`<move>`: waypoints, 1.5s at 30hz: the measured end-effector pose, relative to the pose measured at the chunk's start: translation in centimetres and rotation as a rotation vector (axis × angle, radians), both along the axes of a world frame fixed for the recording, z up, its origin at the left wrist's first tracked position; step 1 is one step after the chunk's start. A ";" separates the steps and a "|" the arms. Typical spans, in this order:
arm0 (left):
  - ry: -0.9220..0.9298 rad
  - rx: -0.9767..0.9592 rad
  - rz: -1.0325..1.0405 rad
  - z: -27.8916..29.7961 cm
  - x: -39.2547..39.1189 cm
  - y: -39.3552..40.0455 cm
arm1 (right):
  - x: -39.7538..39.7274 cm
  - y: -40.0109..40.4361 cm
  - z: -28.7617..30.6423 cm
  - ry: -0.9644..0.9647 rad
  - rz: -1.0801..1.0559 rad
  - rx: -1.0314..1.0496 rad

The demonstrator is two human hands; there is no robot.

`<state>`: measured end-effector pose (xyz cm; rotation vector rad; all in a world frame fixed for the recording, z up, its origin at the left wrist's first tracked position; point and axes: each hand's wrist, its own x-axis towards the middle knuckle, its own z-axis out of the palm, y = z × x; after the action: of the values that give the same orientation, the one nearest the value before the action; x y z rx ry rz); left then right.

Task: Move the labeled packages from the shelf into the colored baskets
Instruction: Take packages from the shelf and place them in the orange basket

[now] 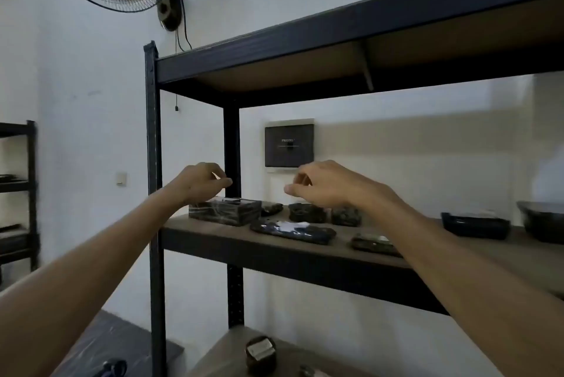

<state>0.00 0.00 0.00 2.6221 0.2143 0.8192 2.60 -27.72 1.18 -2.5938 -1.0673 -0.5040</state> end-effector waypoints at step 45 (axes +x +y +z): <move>0.135 -1.330 -0.569 -0.4 5.7 9.5 | 8.1 6.7 1.0 0.467 -0.028 1.142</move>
<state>5.69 9.47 -0.43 1.3367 0.0071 0.1380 10.72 -21.07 2.15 -1.5709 -0.3699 -0.3278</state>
